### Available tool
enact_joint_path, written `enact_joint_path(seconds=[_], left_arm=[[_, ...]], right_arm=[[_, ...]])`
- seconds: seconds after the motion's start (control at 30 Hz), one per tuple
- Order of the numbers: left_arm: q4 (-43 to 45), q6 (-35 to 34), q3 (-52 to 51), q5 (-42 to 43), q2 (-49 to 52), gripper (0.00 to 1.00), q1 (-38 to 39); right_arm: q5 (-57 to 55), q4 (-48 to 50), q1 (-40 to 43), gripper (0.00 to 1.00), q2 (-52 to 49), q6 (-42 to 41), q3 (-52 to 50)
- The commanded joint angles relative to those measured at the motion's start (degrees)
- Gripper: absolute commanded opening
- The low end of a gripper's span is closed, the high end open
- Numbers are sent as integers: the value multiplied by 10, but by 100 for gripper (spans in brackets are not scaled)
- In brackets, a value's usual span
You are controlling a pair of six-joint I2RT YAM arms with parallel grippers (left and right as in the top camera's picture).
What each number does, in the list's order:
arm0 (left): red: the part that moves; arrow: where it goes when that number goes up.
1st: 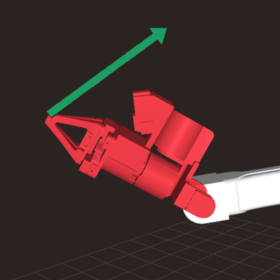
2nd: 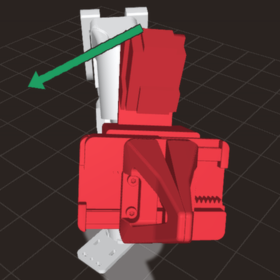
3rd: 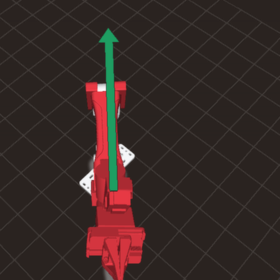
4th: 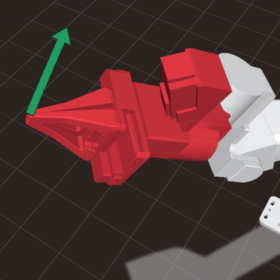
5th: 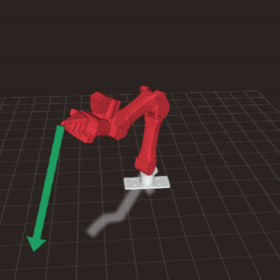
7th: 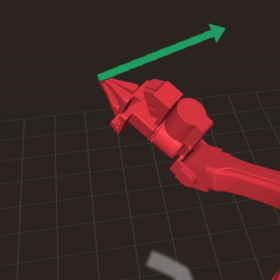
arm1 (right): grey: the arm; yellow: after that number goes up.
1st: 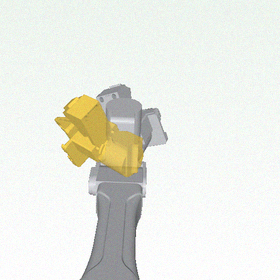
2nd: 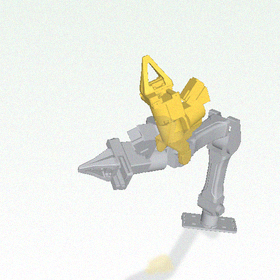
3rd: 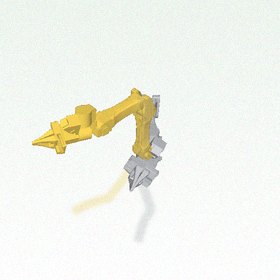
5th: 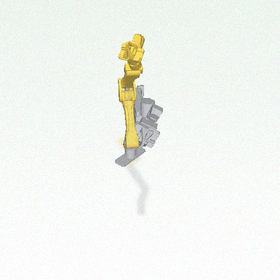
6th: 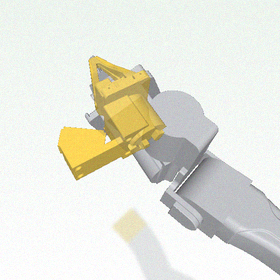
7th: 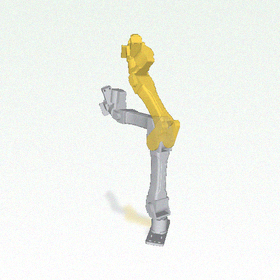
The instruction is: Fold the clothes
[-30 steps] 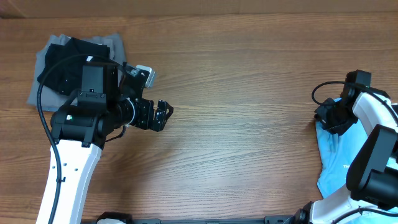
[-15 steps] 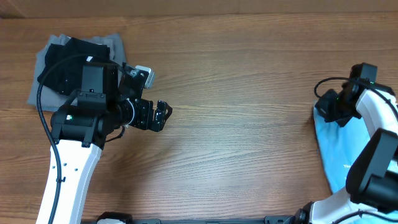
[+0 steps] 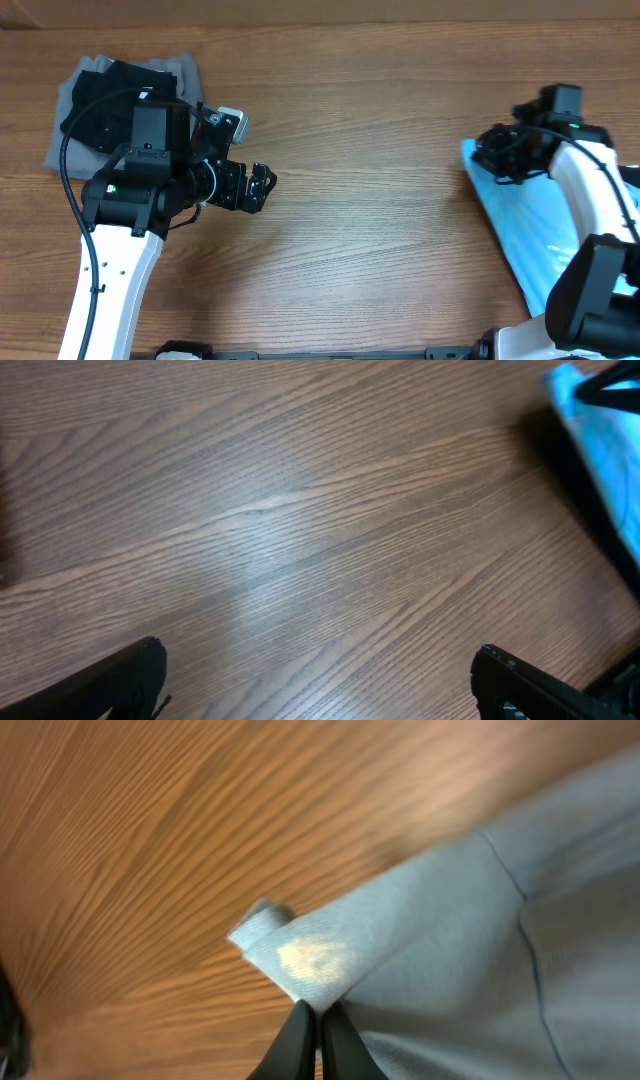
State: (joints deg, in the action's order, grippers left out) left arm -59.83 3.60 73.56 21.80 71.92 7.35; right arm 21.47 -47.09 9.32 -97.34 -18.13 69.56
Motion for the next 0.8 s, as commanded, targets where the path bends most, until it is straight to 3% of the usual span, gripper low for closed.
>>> enact_joint_path(seconds=[0.0, 0.43, 0.5, 0.77], left_arm=[[-1, 14, 12, -4, 1, 100, -3], [-1, 14, 12, -4, 1, 100, -3], [-1, 14, 12, -3, 1, 100, -2], [15, 14, 12, 78, 5, 100, 2]], right_arm=[[41, 40, -82, 4, 9, -47, 17], [-8, 151, -300, 6, 9, -136, 17], [-16, 151, -297, 20, 9, -146, 17], [20, 135, -189, 36, 43, -117, 17]])
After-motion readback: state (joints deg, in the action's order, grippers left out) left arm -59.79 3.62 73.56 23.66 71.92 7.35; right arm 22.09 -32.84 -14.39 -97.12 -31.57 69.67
